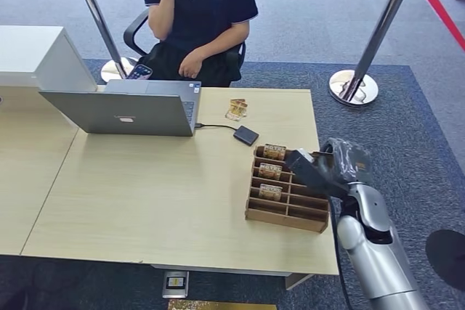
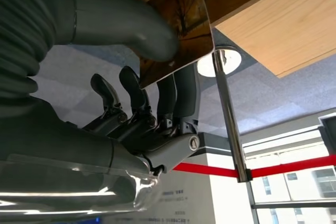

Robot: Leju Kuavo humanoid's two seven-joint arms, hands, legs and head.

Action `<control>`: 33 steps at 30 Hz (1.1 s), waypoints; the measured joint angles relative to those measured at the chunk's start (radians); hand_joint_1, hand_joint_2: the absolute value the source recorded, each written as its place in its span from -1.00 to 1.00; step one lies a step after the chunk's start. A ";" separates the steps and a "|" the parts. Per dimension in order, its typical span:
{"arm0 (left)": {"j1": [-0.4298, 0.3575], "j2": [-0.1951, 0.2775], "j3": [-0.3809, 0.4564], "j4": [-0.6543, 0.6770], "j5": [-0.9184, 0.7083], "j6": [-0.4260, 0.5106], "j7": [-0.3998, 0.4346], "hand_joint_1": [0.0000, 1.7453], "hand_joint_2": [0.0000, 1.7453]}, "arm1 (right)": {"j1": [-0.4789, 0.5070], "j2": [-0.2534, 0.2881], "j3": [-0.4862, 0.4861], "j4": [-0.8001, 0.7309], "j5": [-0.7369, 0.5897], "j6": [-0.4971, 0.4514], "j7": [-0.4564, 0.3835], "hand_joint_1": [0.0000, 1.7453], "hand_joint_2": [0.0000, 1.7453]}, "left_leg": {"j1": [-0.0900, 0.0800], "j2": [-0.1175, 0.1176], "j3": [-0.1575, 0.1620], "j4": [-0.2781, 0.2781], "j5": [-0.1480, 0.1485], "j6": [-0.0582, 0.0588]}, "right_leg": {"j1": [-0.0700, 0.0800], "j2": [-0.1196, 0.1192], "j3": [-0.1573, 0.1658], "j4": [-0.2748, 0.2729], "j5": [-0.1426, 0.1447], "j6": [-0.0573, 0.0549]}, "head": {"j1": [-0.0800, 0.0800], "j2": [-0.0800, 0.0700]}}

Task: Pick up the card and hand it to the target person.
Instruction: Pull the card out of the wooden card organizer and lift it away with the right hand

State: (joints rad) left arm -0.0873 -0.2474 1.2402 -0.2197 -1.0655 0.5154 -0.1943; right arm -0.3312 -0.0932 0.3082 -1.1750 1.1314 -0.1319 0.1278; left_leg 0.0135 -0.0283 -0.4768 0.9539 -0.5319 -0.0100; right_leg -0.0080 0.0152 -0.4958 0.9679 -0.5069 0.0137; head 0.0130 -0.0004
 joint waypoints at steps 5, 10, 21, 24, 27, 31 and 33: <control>0.000 0.000 0.000 0.000 0.001 0.001 0.000 -1.00 -1.00 | 0.004 -0.005 0.001 -0.034 0.008 0.006 -0.017 0.58 1.00 | 0.000 0.000 0.000 0.000 0.000 0.000 | 0.000 0.000 0.000 0.000 0.000 0.000 | 0.000 0.000; 0.000 0.001 0.000 0.000 0.005 0.003 0.002 -1.00 -1.00 | 0.003 -0.019 0.003 -0.074 -0.002 0.023 -0.044 0.60 1.00 | 0.000 0.000 0.000 0.000 0.000 0.000 | 0.000 0.000 0.000 0.000 0.000 0.000 | 0.000 0.000; 0.000 0.001 0.000 0.000 0.014 0.010 0.003 -1.00 -1.00 | -0.031 -0.060 0.036 -0.105 -0.059 0.041 -0.080 0.65 1.00 | 0.000 0.000 0.000 0.000 0.000 0.000 | 0.000 0.000 0.000 0.000 0.000 0.000 | 0.000 0.000; 0.000 0.001 0.000 0.000 0.015 0.014 0.004 -1.00 -1.00 | -0.047 -0.072 0.063 -0.134 -0.076 0.053 -0.084 0.66 1.00 | 0.000 0.000 0.000 0.000 0.000 0.000 | 0.000 0.000 0.000 0.000 0.000 0.000 | 0.000 0.000; 0.000 0.001 0.001 0.000 0.017 0.019 0.008 -1.00 -1.00 | -0.074 -0.086 0.092 -0.157 -0.102 0.073 -0.100 0.68 1.00 | 0.000 0.000 0.000 0.000 0.000 0.000 | 0.000 0.000 0.000 0.000 0.000 0.000 | 0.000 0.000; -0.001 0.001 0.002 0.000 0.025 0.027 0.015 -1.00 -1.00 | -0.137 -0.102 0.141 -0.167 -0.152 0.110 -0.132 0.68 1.00 | 0.000 0.000 0.000 0.000 0.000 0.000 | 0.000 0.000 0.000 0.000 0.000 0.000 | 0.000 0.000; -0.001 0.000 0.003 0.000 0.029 0.031 0.015 -1.00 -1.00 | -0.178 -0.103 0.168 -0.166 -0.174 0.129 -0.141 0.68 1.00 | 0.000 0.000 0.000 0.000 0.000 0.000 | 0.000 0.000 0.000 0.000 0.000 0.000 | 0.000 0.000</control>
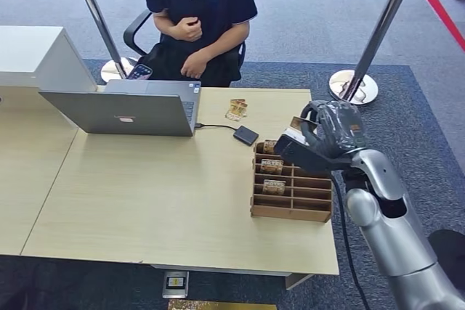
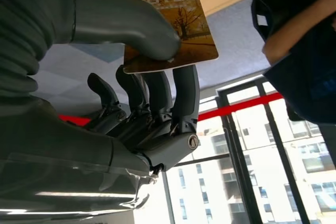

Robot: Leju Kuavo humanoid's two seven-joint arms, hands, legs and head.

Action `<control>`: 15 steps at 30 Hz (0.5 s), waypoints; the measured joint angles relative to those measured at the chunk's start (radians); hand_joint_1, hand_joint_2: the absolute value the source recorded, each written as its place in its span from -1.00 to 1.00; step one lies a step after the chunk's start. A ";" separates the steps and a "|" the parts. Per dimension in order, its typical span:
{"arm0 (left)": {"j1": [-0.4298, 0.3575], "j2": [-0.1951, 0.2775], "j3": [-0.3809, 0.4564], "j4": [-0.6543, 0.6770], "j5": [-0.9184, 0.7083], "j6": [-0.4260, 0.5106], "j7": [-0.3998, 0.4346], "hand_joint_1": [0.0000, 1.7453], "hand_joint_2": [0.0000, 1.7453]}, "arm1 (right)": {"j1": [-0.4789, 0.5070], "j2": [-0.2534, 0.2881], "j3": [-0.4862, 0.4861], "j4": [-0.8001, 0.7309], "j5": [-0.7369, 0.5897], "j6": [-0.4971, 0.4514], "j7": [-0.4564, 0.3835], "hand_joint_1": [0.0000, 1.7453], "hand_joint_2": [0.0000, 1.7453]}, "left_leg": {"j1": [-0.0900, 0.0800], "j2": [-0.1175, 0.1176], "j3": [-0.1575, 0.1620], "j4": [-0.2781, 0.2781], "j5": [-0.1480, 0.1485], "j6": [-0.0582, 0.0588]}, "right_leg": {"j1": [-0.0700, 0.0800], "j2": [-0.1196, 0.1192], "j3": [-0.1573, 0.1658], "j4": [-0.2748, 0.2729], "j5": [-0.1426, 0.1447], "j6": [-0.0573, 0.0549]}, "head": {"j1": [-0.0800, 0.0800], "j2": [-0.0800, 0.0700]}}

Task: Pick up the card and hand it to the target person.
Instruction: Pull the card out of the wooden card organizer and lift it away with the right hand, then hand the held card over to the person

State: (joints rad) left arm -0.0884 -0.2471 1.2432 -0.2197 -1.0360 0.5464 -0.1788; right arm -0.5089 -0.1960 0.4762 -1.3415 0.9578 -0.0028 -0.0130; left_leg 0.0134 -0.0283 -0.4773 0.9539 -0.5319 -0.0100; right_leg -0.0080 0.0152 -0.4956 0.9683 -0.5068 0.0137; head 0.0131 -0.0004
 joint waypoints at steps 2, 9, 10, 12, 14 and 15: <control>0.000 -0.001 0.000 0.000 0.002 0.002 0.000 -1.00 -1.00 | -0.043 0.003 0.028 0.004 -0.022 0.019 -0.003 0.67 1.00 | 0.000 0.000 0.000 0.000 0.000 0.000 | 0.000 0.000 0.000 0.000 0.000 0.000 | 0.000 0.000; -0.002 -0.004 0.000 0.000 -0.016 0.000 0.004 -1.00 -1.00 | -0.171 0.031 0.108 0.043 -0.081 0.051 0.007 0.69 1.00 | 0.000 0.000 0.000 0.000 0.000 0.000 | 0.000 0.000 0.000 0.000 0.000 0.000 | 0.000 0.000; -0.002 -0.004 0.000 0.000 -0.019 -0.001 0.004 -1.00 -1.00 | -0.184 0.039 0.116 0.052 -0.083 0.052 0.009 0.69 1.00 | 0.000 0.000 0.000 0.000 0.000 0.000 | 0.000 0.000 0.000 0.000 0.000 0.000 | 0.000 0.000; -0.003 -0.003 -0.001 0.000 -0.026 -0.005 0.004 -1.00 -1.00 | -0.204 0.057 0.129 0.072 -0.086 0.054 0.013 0.69 1.00 | 0.000 0.000 0.000 0.000 0.000 0.000 | 0.000 0.000 0.000 0.000 0.000 0.000 | 0.000 0.000; -0.004 -0.003 -0.002 0.000 -0.033 -0.008 0.005 -1.00 -1.00 | -0.221 0.079 0.140 0.096 -0.084 0.055 0.023 0.71 1.00 | 0.000 0.000 0.000 0.000 0.000 0.000 | 0.000 0.000 0.000 0.000 0.000 0.000 | 0.000 0.000; -0.004 -0.003 -0.003 0.000 -0.035 -0.008 0.006 -1.00 -1.00 | -0.230 0.093 0.146 0.110 -0.081 0.055 0.028 0.72 1.00 | 0.000 0.000 0.000 0.000 0.000 0.000 | 0.000 0.000 0.000 0.000 0.000 0.000 | 0.000 0.000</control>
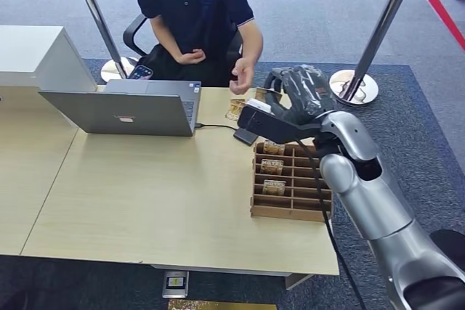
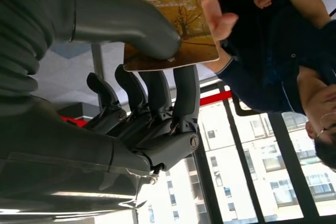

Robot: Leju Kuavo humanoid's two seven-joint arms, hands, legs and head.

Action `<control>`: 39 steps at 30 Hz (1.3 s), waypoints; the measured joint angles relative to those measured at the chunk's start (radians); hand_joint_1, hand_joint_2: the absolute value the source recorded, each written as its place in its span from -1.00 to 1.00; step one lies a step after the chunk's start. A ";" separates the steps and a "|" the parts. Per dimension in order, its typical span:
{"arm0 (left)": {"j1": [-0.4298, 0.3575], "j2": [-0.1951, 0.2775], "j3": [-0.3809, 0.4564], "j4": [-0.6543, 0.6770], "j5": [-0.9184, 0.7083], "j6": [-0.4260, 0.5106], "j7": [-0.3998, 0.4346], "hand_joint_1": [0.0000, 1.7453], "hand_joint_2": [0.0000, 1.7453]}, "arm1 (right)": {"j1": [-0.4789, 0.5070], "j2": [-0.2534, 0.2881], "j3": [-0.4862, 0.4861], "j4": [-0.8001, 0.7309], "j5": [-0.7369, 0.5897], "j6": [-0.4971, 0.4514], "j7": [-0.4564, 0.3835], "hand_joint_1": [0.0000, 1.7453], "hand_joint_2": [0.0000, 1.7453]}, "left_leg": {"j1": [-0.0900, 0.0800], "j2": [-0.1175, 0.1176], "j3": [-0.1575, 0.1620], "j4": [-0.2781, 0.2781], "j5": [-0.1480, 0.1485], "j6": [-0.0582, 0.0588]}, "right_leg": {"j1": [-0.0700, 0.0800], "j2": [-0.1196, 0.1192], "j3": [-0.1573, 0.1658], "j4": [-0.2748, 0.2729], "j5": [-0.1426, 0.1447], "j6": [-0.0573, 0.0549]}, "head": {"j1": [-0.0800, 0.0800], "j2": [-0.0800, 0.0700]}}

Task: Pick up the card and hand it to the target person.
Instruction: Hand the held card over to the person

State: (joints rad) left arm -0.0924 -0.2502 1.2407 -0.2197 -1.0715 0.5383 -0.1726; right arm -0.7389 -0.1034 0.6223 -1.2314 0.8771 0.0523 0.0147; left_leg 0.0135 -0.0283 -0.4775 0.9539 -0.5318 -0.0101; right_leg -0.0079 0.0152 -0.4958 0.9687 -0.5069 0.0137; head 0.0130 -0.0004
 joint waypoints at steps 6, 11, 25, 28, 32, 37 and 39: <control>-0.001 0.000 -0.004 0.000 -0.015 0.000 0.014 -1.00 -1.00 | -0.044 0.069 0.027 0.093 0.019 0.001 0.015 0.72 1.00 | 0.000 0.000 0.000 0.000 0.000 0.000 | 0.000 0.000 0.000 0.000 0.000 0.000 | 0.000 0.000; -0.001 0.000 -0.006 0.000 -0.020 0.000 0.029 -1.00 -1.00 | -0.059 0.109 0.044 0.155 0.028 0.001 0.014 0.71 1.00 | 0.000 0.000 0.000 0.000 0.000 0.000 | 0.000 0.000 0.000 0.000 0.000 0.000 | 0.000 0.000; -0.001 0.003 -0.015 0.000 -0.030 -0.012 0.029 -1.00 -1.00 | -0.089 0.175 0.071 0.295 0.067 -0.026 0.023 -1.00 0.50 | 0.000 0.000 0.000 0.000 0.000 0.000 | 0.000 0.000 0.000 0.000 0.000 0.000 | 0.000 0.000; -0.001 0.005 -0.018 0.000 -0.032 -0.012 0.032 -1.00 -1.00 | -0.089 0.180 0.074 0.310 0.072 -0.039 0.025 -1.00 -1.00 | 0.000 0.000 0.000 0.000 0.000 0.000 | 0.000 0.000 0.000 0.000 0.000 0.000 | 0.000 0.000; -0.001 0.007 -0.019 0.000 -0.032 -0.012 0.035 -1.00 -1.00 | -0.088 0.180 0.076 0.321 0.079 -0.062 0.027 -1.00 -1.00 | 0.000 0.000 0.000 0.000 0.000 0.000 | 0.000 0.000 0.000 0.000 0.000 0.000 | 0.000 0.000; -0.001 0.008 -0.019 0.000 -0.029 -0.006 0.042 -1.00 -1.00 | -0.079 0.169 0.075 0.314 0.089 -0.098 0.026 -1.00 -1.00 | 0.000 0.000 0.000 0.000 0.000 0.000 | 0.000 0.000 0.000 0.000 0.000 0.000 | 0.000 0.000; 0.000 0.008 -0.019 0.000 -0.023 0.000 0.048 -1.00 -1.00 | -0.063 0.155 0.070 0.294 0.098 -0.123 0.027 -1.00 -1.00 | 0.000 0.000 0.000 0.001 0.000 0.000 | 0.000 0.000 0.000 0.000 0.000 0.000 | 0.000 0.000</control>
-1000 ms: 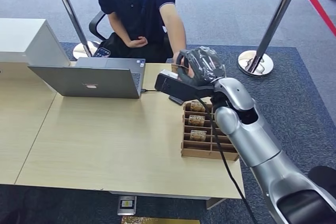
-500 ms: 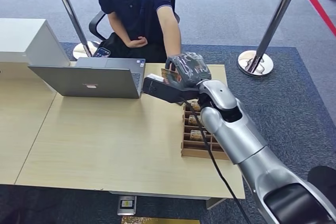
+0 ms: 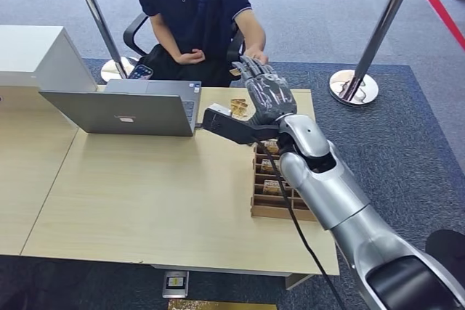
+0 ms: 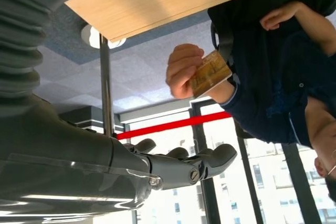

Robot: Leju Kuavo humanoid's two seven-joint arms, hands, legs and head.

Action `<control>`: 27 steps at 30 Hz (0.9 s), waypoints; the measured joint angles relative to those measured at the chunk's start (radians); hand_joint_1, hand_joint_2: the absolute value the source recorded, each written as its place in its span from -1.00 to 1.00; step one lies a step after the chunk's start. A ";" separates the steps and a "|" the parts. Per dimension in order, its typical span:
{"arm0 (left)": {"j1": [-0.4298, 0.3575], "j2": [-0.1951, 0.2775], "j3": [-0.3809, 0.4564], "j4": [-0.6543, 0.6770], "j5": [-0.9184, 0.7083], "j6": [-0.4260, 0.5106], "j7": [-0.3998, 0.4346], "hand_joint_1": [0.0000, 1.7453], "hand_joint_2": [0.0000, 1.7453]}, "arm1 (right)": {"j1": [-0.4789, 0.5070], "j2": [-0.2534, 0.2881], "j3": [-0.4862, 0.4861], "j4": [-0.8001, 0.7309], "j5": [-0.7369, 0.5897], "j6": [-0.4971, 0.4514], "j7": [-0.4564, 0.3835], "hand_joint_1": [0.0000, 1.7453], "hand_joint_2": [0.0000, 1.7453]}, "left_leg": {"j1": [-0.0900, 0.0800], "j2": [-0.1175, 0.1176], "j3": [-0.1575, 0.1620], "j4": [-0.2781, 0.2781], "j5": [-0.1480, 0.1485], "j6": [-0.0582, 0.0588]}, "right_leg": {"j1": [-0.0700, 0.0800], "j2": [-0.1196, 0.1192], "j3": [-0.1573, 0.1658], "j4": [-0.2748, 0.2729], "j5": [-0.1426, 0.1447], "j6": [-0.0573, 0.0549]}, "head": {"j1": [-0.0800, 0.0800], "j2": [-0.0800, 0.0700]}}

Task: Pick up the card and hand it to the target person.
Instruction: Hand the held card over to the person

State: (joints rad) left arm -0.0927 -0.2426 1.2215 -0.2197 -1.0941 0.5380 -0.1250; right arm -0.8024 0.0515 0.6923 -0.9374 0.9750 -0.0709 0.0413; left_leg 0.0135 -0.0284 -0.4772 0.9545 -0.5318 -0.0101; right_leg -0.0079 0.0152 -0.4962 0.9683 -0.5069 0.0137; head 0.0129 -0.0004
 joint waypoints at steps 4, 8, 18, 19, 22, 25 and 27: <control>0.002 -0.001 0.001 0.000 0.018 0.012 0.004 -1.00 -1.00 | 0.079 -0.057 -0.033 -0.111 0.035 -0.078 0.014 -1.00 -1.00 | 0.000 0.000 0.000 0.000 0.000 0.000 | 0.000 0.000 0.000 -0.001 0.000 0.000 | 0.000 0.000; 0.003 -0.003 0.002 0.000 0.030 0.017 0.007 -1.00 -1.00 | 0.190 -0.116 -0.093 -0.247 0.078 -0.174 0.043 -1.00 -1.00 | 0.000 -0.001 0.000 0.001 -0.001 0.001 | 0.000 0.000 0.000 -0.002 0.000 0.000 | 0.000 0.000; 0.007 -0.021 0.024 0.004 0.073 0.000 -0.026 -1.00 -1.00 | 0.749 -0.115 -0.613 -0.736 -0.039 -0.600 -0.079 -1.00 -1.00 | 0.000 -0.003 0.000 0.000 -0.005 0.002 | 0.000 0.000 0.002 -0.004 -0.003 0.002 | 0.000 0.000; 0.007 -0.021 0.025 0.004 0.078 -0.003 -0.031 -1.00 -1.00 | 0.797 -0.094 -0.667 -0.764 -0.073 -0.592 -0.103 -1.00 -1.00 | 0.000 -0.003 0.000 0.000 -0.006 0.001 | 0.000 0.000 0.001 -0.004 -0.003 0.002 | 0.000 0.000; 0.006 -0.023 0.030 0.005 0.090 -0.023 -0.051 -1.00 -1.00 | 0.918 -0.012 -0.840 -0.802 -0.213 -0.443 -0.154 -1.00 -1.00 | 0.000 -0.003 0.001 -0.001 -0.006 0.001 | 0.000 0.000 0.002 -0.004 -0.004 0.002 | 0.000 0.000; 0.006 -0.024 0.033 0.005 0.091 -0.050 -0.071 -1.00 -1.00 | 0.959 0.068 -1.047 -0.751 -0.340 -0.229 -0.189 -1.00 -1.00 | 0.000 -0.003 0.002 -0.001 -0.006 0.001 | 0.000 0.000 0.003 -0.003 -0.005 0.002 | 0.000 0.000; 0.005 -0.024 0.034 0.005 0.090 -0.057 -0.078 -1.00 -0.50 | 0.949 0.093 -1.179 -0.654 -0.326 -0.137 -0.186 -1.00 -1.00 | 0.000 -0.002 0.003 -0.001 -0.006 0.001 | 0.000 0.000 0.005 -0.003 -0.005 0.002 | 0.000 0.000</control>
State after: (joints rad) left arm -0.0872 -0.2663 1.2551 -0.2151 -1.0043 0.4809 -0.2025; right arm 0.1471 0.1441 -0.4868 -1.5915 0.6494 -0.2082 -0.1445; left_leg 0.0139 -0.0309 -0.4743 0.9536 -0.5377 -0.0092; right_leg -0.0075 0.0151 -0.4916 0.9651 -0.5114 0.0158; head 0.0131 -0.0004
